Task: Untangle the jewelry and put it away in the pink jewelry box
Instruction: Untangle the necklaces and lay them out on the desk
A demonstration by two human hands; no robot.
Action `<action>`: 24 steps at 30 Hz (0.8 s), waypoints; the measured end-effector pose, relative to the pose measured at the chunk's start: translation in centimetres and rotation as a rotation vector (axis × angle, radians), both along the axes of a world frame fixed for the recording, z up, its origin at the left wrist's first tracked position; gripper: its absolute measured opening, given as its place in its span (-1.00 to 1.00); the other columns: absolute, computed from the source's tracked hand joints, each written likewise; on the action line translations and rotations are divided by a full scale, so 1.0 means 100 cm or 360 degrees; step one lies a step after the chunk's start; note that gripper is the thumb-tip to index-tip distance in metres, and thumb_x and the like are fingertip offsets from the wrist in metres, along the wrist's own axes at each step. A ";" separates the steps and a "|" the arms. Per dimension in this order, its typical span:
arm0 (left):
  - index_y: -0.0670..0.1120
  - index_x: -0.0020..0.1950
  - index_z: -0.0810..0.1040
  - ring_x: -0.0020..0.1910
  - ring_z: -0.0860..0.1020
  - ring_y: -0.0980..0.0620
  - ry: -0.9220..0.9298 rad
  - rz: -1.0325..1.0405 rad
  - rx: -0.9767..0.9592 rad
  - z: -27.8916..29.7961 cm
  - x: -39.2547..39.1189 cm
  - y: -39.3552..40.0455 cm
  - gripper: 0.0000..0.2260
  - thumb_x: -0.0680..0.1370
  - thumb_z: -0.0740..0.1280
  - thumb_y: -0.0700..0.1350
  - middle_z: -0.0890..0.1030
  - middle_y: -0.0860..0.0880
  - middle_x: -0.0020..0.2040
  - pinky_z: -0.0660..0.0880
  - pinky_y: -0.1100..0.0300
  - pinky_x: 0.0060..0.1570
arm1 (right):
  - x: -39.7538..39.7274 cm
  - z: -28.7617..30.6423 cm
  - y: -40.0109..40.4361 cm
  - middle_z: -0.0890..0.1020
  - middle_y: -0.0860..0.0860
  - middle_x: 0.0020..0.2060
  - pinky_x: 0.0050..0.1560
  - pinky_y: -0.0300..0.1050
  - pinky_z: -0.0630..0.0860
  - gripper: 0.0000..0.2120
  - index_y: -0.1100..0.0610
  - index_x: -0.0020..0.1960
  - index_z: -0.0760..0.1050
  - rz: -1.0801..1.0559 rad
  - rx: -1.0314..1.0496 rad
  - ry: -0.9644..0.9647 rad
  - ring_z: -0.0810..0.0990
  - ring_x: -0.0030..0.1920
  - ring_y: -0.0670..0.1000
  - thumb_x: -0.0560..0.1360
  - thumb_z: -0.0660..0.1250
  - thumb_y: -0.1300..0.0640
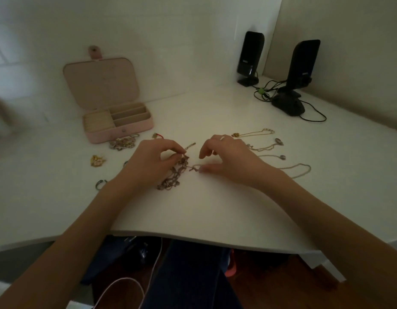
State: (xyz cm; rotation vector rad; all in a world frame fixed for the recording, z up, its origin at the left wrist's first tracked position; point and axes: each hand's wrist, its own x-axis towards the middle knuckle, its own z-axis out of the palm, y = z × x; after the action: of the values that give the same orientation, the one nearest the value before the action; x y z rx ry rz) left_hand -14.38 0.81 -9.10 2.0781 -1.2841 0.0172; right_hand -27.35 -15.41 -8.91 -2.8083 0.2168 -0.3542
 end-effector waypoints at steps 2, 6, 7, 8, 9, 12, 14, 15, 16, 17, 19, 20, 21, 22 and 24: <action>-0.02 -0.04 0.66 -0.12 0.54 0.22 -0.0016 0.0004 -0.0031 -0.002 0.004 0.004 -0.85 0.48 0.37 -0.23 0.62 0.13 -0.12 0.32 0.55 -0.05 | 0.011 0.000 0.006 0.48 -0.11 -0.01 0.07 -0.11 0.31 -0.72 -0.04 0.04 0.49 -0.0041 0.0005 0.0098 0.38 0.01 -0.10 0.42 0.37 -0.15; -0.04 -0.07 0.67 -0.12 0.54 0.24 0.0021 -0.0005 -0.0081 -0.007 0.010 0.008 -0.83 0.46 0.38 -0.28 0.62 0.13 -0.14 0.30 0.59 -0.04 | 0.021 0.000 0.011 0.48 -0.09 -0.05 0.10 -0.08 0.35 -0.83 -0.05 -0.09 0.45 -0.0094 0.0088 0.0172 0.37 -0.01 -0.08 0.44 0.37 -0.10; -0.04 -0.08 0.67 -0.13 0.54 0.25 0.0033 -0.0010 -0.0088 -0.008 0.009 0.007 -0.83 0.45 0.38 -0.29 0.62 0.13 -0.15 0.30 0.59 -0.04 | 0.023 0.000 0.011 0.48 -0.08 -0.05 0.11 -0.07 0.36 -0.85 -0.05 -0.11 0.44 -0.0087 0.0091 0.0186 0.38 -0.01 -0.07 0.46 0.36 -0.08; -0.04 -0.09 0.67 -0.12 0.53 0.25 0.0038 -0.0027 -0.0093 -0.008 0.009 0.006 -0.83 0.44 0.38 -0.29 0.63 0.13 -0.16 0.31 0.58 -0.06 | 0.024 0.000 0.012 0.47 -0.08 -0.05 0.11 -0.06 0.36 -0.86 -0.04 -0.13 0.43 -0.0074 0.0080 0.0204 0.39 0.01 -0.05 0.47 0.35 -0.06; -0.05 -0.10 0.67 -0.12 0.52 0.26 0.0042 -0.0048 -0.0089 -0.007 0.008 0.005 -0.83 0.44 0.38 -0.29 0.63 0.12 -0.17 0.31 0.58 -0.07 | 0.025 -0.001 0.013 0.46 -0.08 -0.06 0.10 -0.06 0.37 -0.86 -0.03 -0.13 0.41 -0.0057 0.0057 0.0219 0.39 0.02 -0.04 0.48 0.33 -0.05; -0.06 -0.08 0.67 -0.19 0.50 0.32 0.0064 -0.0104 -0.0038 -0.004 0.003 0.004 -0.86 0.46 0.37 -0.25 0.61 0.13 -0.19 0.32 0.56 -0.13 | 0.026 -0.002 0.013 0.44 -0.08 -0.09 0.03 -0.10 0.36 -0.88 0.00 -0.13 0.39 -0.0014 0.0047 0.0218 0.39 0.00 -0.04 0.52 0.30 0.01; -0.06 -0.06 0.67 -0.23 0.48 0.37 0.0060 -0.0123 -0.0012 -0.005 0.002 0.003 -0.88 0.47 0.37 -0.21 0.59 0.14 -0.18 0.30 0.59 -0.13 | 0.025 -0.001 0.013 0.47 -0.09 -0.16 -0.09 -0.22 0.36 -0.88 0.03 -0.15 0.38 -0.0017 0.0251 0.0132 0.42 -0.08 -0.05 0.54 0.28 0.08; -0.05 -0.04 0.66 -0.23 0.47 0.39 0.0053 -0.0125 -0.0010 -0.005 0.003 0.003 -0.88 0.47 0.38 -0.19 0.58 0.15 -0.16 0.29 0.60 -0.13 | 0.025 0.001 0.013 0.49 -0.10 -0.20 -0.14 -0.29 0.36 -0.88 0.04 -0.16 0.38 -0.0032 0.0401 0.0063 0.45 -0.12 -0.06 0.55 0.26 0.11; -0.04 -0.02 0.66 -0.22 0.47 0.37 0.0056 -0.0131 -0.0011 -0.006 0.003 0.003 -0.88 0.48 0.38 -0.17 0.58 0.15 -0.15 0.28 0.61 -0.13 | 0.025 0.004 0.014 0.53 -0.11 -0.22 -0.16 -0.34 0.38 -0.89 0.06 -0.15 0.40 -0.0047 0.0558 -0.0013 0.49 -0.14 -0.07 0.56 0.25 0.14; -0.04 0.00 0.65 -0.21 0.48 0.33 0.0065 -0.0145 -0.0004 -0.007 0.004 0.002 -0.87 0.47 0.39 -0.16 0.60 0.13 -0.13 0.28 0.61 -0.13 | 0.025 0.008 0.015 0.57 -0.11 -0.22 -0.16 -0.35 0.41 -0.90 0.09 -0.13 0.41 -0.0054 0.0721 -0.0086 0.54 -0.16 -0.10 0.57 0.24 0.16; -0.07 0.01 0.65 -0.16 0.51 0.23 0.0063 -0.0205 0.0042 -0.009 0.004 0.001 -0.86 0.47 0.40 -0.14 0.63 0.06 -0.08 0.32 0.58 -0.13 | 0.027 0.016 0.019 0.62 -0.05 -0.22 -0.18 -0.31 0.48 -0.90 0.13 -0.10 0.40 -0.0017 0.1066 -0.0203 0.59 -0.18 -0.13 0.59 0.19 0.22; -0.09 0.00 0.65 -0.13 0.52 0.18 0.0054 -0.0238 0.0061 -0.010 0.004 0.000 -0.87 0.47 0.41 -0.15 0.64 0.04 -0.06 0.35 0.54 -0.11 | 0.028 0.019 0.020 0.63 -0.03 -0.23 -0.20 -0.29 0.50 -0.88 0.14 -0.11 0.38 0.0014 0.1216 -0.0261 0.60 -0.19 -0.12 0.60 0.16 0.25; -0.11 -0.02 0.65 -0.10 0.54 0.15 0.0049 -0.0259 0.0064 -0.011 0.004 0.000 -0.88 0.46 0.41 -0.17 0.65 0.02 -0.06 0.37 0.49 -0.08 | 0.028 0.023 0.021 0.64 -0.01 -0.23 -0.21 -0.28 0.51 -0.86 0.14 -0.12 0.36 0.0033 0.1338 -0.0318 0.62 -0.19 -0.10 0.61 0.13 0.26; -0.12 -0.03 0.66 -0.09 0.55 0.12 0.0056 -0.0263 0.0058 -0.011 0.004 0.000 -0.89 0.46 0.41 -0.19 0.65 0.01 -0.06 0.40 0.44 -0.06 | 0.029 0.025 0.021 0.64 0.00 -0.23 -0.21 -0.27 0.52 -0.84 0.14 -0.13 0.35 0.0029 0.1439 -0.0371 0.63 -0.19 -0.08 0.62 0.12 0.25; -0.12 -0.03 0.65 -0.07 0.57 0.11 0.0107 -0.0241 0.0050 -0.010 0.005 0.001 -0.89 0.46 0.41 -0.19 0.65 0.00 -0.06 0.44 0.39 -0.03 | 0.029 0.030 0.021 0.65 0.03 -0.24 -0.23 -0.26 0.53 -0.84 0.15 -0.13 0.33 -0.0003 0.1624 -0.0456 0.65 -0.21 -0.05 0.63 0.09 0.24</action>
State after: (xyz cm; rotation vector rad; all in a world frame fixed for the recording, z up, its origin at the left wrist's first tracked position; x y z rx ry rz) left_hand -13.91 0.88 -10.14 1.9848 -1.4051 -0.1399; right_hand -24.47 -13.34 -5.87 -1.7352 0.2426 -0.4687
